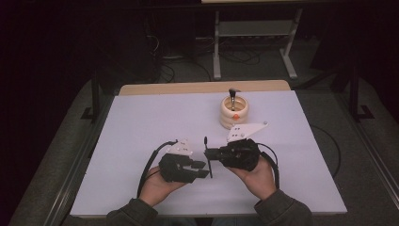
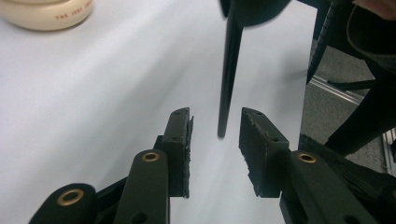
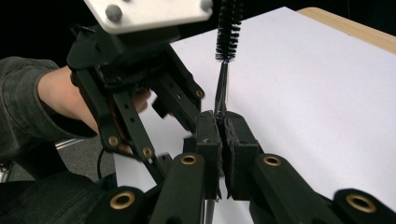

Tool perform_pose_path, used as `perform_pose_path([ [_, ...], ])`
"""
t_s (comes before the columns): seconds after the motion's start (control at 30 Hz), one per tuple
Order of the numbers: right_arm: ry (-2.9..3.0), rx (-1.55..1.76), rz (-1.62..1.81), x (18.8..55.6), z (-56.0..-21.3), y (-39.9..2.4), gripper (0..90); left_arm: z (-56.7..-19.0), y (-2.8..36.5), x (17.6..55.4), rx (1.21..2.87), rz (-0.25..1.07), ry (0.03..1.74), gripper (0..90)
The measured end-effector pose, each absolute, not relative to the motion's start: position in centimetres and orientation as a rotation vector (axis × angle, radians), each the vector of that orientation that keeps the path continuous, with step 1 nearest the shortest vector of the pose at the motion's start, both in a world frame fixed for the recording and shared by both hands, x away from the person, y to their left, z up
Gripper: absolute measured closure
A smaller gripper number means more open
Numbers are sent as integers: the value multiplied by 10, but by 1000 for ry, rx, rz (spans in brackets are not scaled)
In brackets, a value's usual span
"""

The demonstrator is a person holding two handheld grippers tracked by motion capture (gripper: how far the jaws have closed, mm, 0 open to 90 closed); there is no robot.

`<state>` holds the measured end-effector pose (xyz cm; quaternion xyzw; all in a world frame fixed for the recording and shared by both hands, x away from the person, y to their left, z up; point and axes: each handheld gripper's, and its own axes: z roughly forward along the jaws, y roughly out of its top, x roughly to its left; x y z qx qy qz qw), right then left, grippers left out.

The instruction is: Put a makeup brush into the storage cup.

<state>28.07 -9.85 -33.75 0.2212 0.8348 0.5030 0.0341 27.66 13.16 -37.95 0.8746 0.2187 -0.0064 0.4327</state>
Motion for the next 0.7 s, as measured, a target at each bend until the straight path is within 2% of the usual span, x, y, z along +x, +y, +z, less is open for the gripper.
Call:
perform_pose_path([
  [0.7, 2547, 851, 1500, 304, -340, -144, 850, -382, 163, 272, 2184, 78, 580, 577],
])
